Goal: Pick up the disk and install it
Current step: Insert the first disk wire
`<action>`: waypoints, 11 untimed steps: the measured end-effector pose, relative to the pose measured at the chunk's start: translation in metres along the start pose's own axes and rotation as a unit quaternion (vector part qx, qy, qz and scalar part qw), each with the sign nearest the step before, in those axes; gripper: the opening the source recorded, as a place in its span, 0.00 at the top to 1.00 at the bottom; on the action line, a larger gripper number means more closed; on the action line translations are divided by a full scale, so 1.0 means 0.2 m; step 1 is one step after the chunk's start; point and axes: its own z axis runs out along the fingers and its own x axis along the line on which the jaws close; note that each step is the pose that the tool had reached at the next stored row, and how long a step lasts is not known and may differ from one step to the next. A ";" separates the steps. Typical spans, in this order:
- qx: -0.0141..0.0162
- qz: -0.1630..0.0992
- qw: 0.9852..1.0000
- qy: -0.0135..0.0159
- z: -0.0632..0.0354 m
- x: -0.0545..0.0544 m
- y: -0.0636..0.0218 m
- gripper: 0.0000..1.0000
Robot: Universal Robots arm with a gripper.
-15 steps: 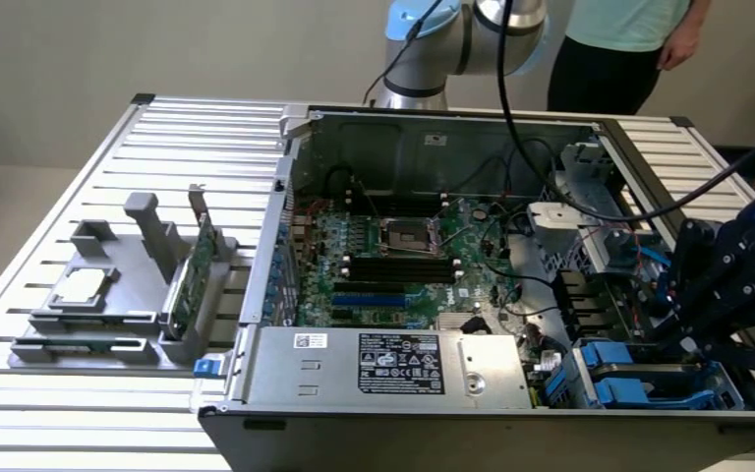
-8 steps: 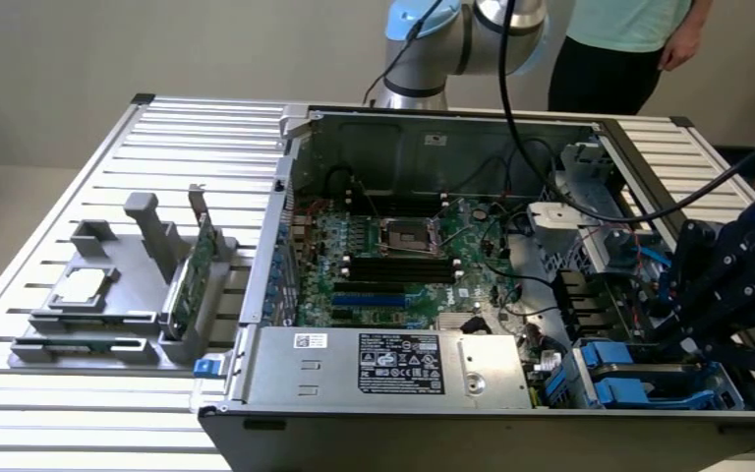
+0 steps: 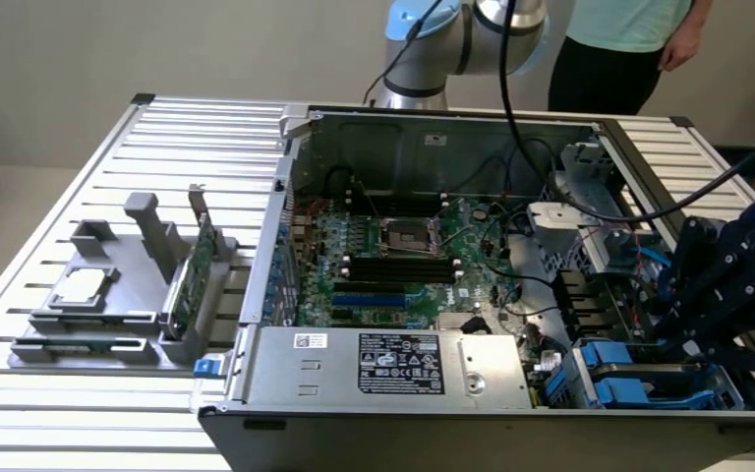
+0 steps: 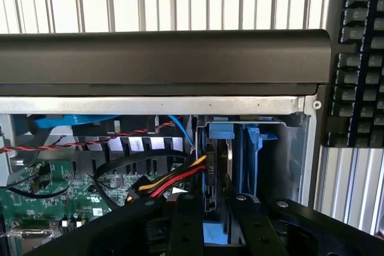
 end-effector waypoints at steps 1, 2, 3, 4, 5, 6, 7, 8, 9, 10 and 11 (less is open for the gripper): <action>0.000 0.000 1.000 0.000 -0.010 0.00 -0.001 0.75; 0.001 0.001 1.000 0.000 -0.024 0.00 -0.003 0.75; 0.001 0.001 1.000 0.000 -0.040 0.00 -0.004 0.75; 0.001 0.001 1.000 0.000 -0.058 0.00 -0.006 0.75; 0.002 0.002 1.000 0.000 -0.079 0.00 -0.009 0.75; 0.002 0.002 1.000 0.000 -0.101 0.00 -0.011 0.75; 0.002 0.002 1.000 0.000 -0.122 0.00 -0.013 0.75; 0.002 0.002 1.000 0.000 -0.144 0.00 -0.016 0.75; 0.003 0.002 1.000 0.000 -0.166 0.01 -0.018 0.75; 0.003 0.002 1.000 0.000 -0.187 0.01 -0.020 0.75; 0.003 0.003 1.000 0.000 -0.209 0.01 -0.022 0.75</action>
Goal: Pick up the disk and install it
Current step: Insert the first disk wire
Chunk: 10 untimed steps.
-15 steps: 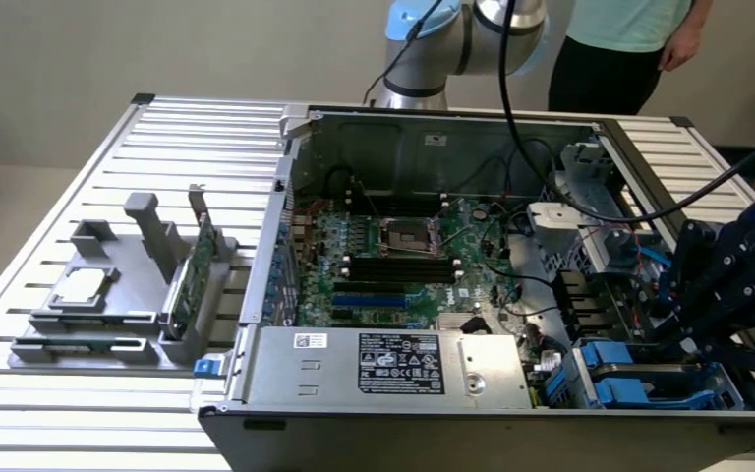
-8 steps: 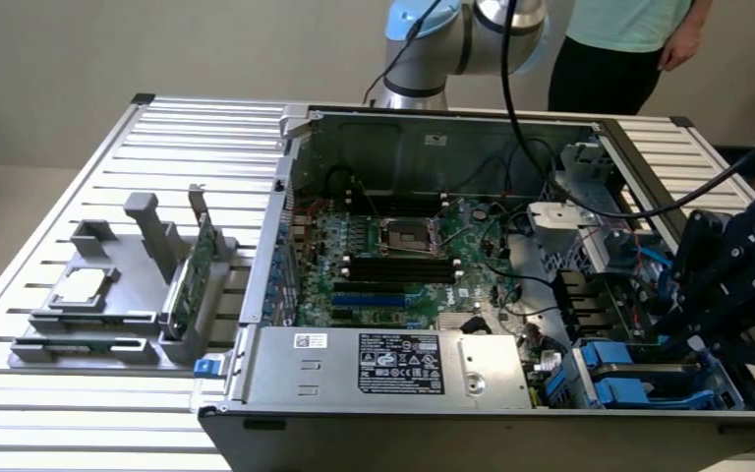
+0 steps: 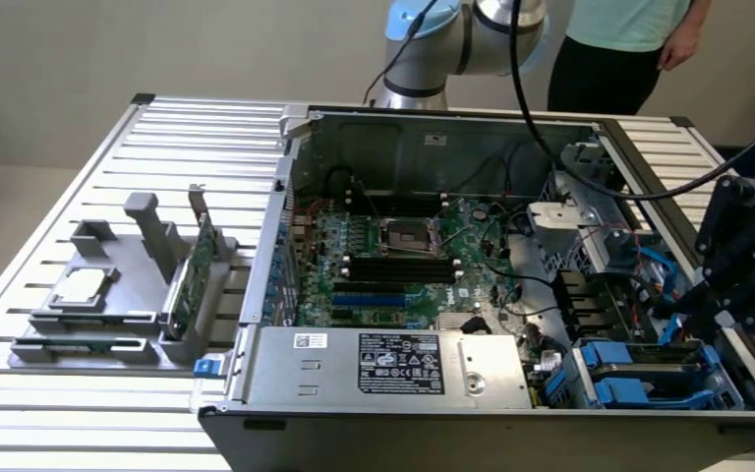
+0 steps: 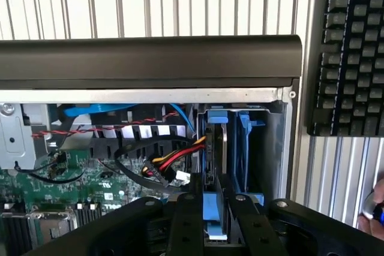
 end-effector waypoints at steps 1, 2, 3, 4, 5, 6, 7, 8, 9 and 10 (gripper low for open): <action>0.000 0.000 1.000 0.000 -0.019 0.00 -0.002 0.75; 0.000 0.000 1.000 0.000 -0.029 0.00 -0.004 0.75; 0.000 0.000 1.000 0.000 -0.034 0.00 -0.007 0.75; 0.000 0.000 1.000 0.000 -0.036 0.00 -0.010 0.75; 0.000 0.000 1.000 0.000 -0.035 0.00 -0.015 0.75; 0.000 0.000 1.000 0.000 -0.035 0.01 -0.021 0.75; 0.000 0.000 1.000 0.000 -0.035 0.01 -0.029 0.75; 0.000 0.000 1.000 0.000 -0.034 0.01 -0.043 0.75; 0.000 0.000 1.000 0.001 -0.032 0.01 -0.063 0.75; 0.000 0.000 1.000 0.001 -0.030 0.01 -0.085 0.75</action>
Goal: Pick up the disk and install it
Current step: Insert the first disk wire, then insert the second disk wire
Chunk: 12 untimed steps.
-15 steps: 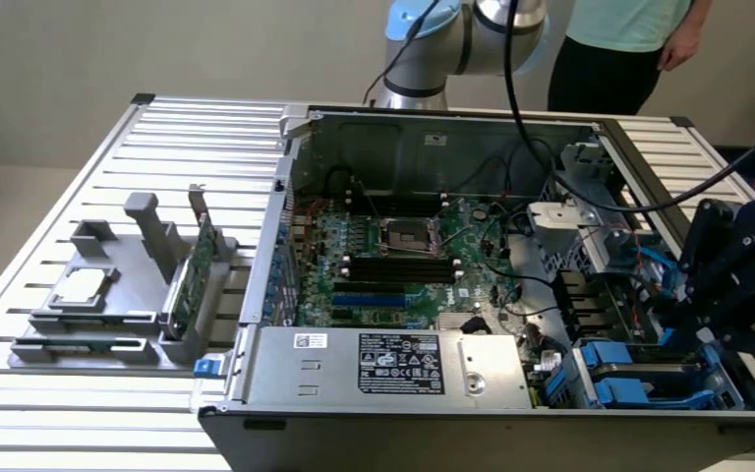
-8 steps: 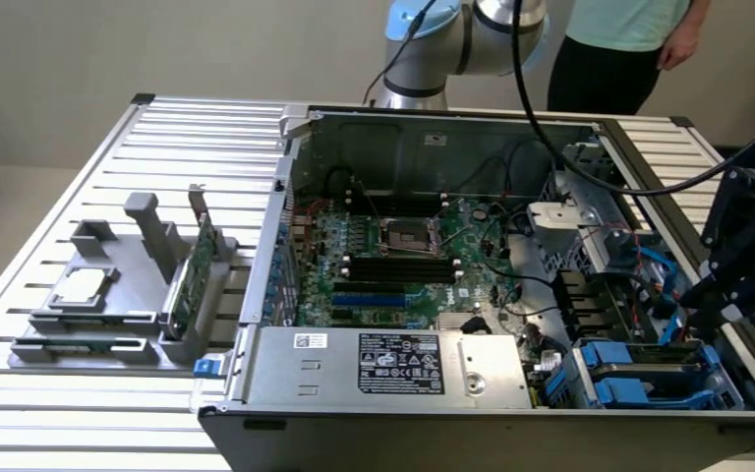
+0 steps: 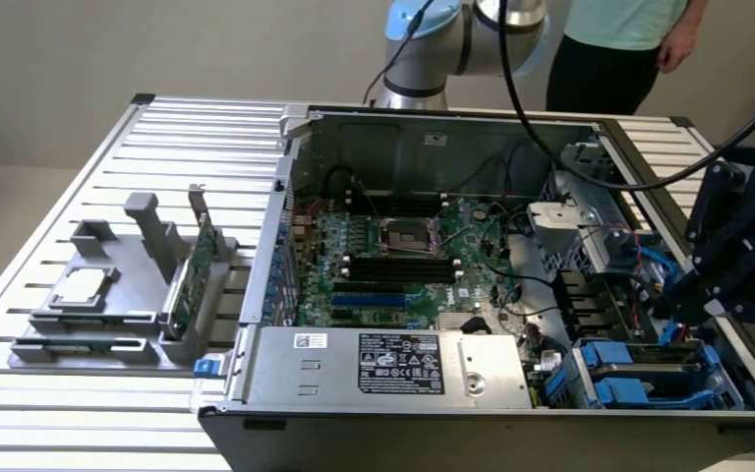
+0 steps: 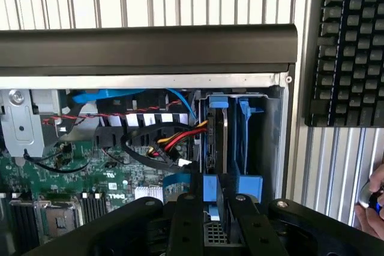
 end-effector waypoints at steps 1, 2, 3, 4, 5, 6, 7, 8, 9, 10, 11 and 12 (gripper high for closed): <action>0.000 0.000 1.000 0.000 0.002 0.00 -0.022 0.75; 0.000 0.000 1.000 0.000 0.005 0.00 -0.044 0.75; 0.000 0.000 1.000 0.000 0.007 0.00 -0.061 0.75; 0.000 0.000 1.000 0.000 0.008 0.00 -0.069 0.75; 0.000 0.000 1.000 0.000 0.009 0.00 -0.073 0.75; 0.000 0.000 1.000 0.000 0.009 0.00 -0.073 0.75; 0.000 0.000 1.000 0.000 0.009 0.00 -0.073 0.75; 0.000 0.000 1.000 0.000 0.008 0.00 -0.073 0.75; 0.000 0.000 1.000 0.000 0.008 0.00 -0.073 0.75; 0.000 0.000 1.000 0.000 0.008 0.00 -0.073 0.75; 0.000 0.000 1.000 0.000 0.008 0.00 -0.073 0.75; 0.000 0.000 1.000 0.000 0.008 0.00 -0.073 0.75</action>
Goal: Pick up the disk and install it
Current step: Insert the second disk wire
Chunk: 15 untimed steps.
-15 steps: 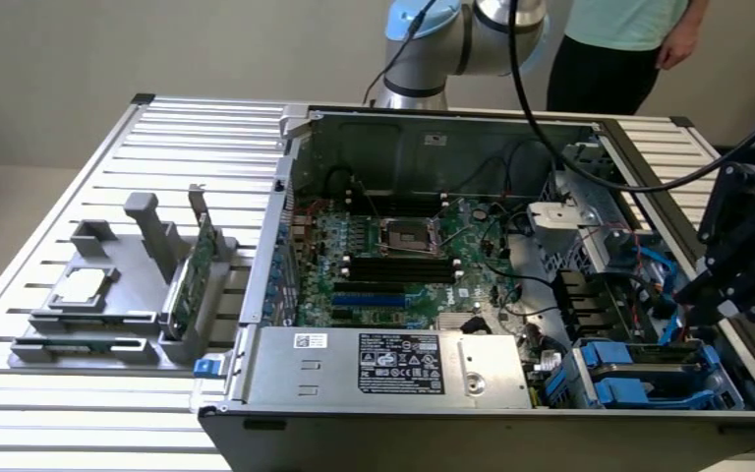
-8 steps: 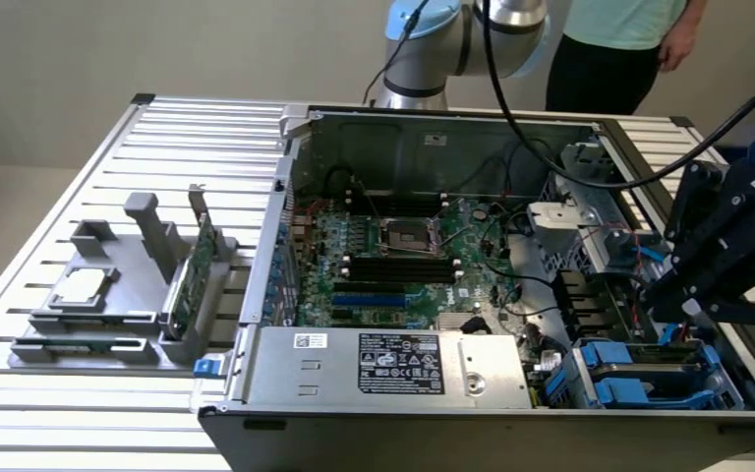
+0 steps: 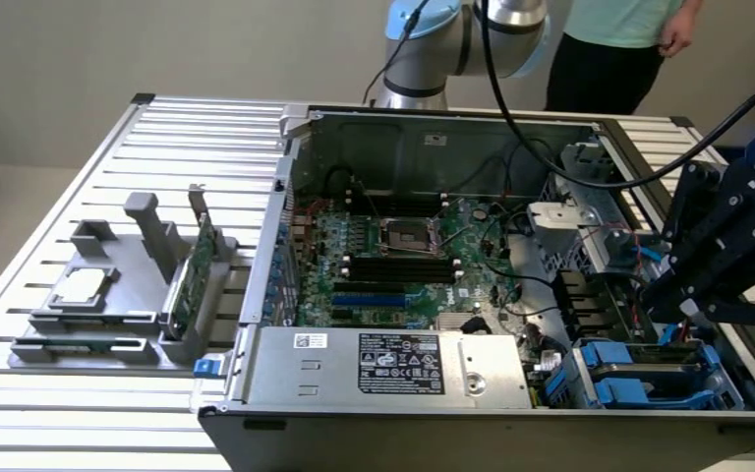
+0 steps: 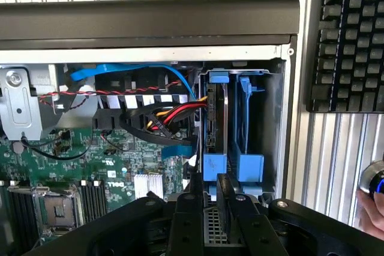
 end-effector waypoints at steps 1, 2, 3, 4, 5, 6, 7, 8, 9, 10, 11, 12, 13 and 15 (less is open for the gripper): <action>0.000 0.000 1.000 0.000 0.000 0.00 0.000 0.75; 0.000 0.000 1.000 0.000 0.000 0.00 0.000 0.75; 0.000 0.000 1.000 0.000 0.000 0.00 0.000 0.75; 0.000 0.000 1.000 0.000 0.000 0.00 0.000 0.75; 0.000 0.000 1.000 0.000 0.000 0.00 0.000 0.75; 0.000 0.000 1.000 0.000 0.000 0.00 0.000 0.75; 0.000 0.000 1.000 0.000 0.000 0.00 0.000 0.75; 0.000 0.000 1.000 0.000 0.001 0.00 0.000 0.75; 0.000 0.000 1.000 0.000 0.002 0.01 0.000 0.75; 0.000 0.000 1.000 0.000 0.003 0.02 0.001 0.75; 0.000 0.000 1.000 0.000 0.003 0.03 0.006 0.75; 0.000 0.000 1.000 0.000 0.004 0.03 0.014 0.75; 0.000 0.000 1.000 0.000 0.002 0.04 0.024 0.75; 0.000 0.000 1.000 0.000 0.003 0.04 0.039 0.75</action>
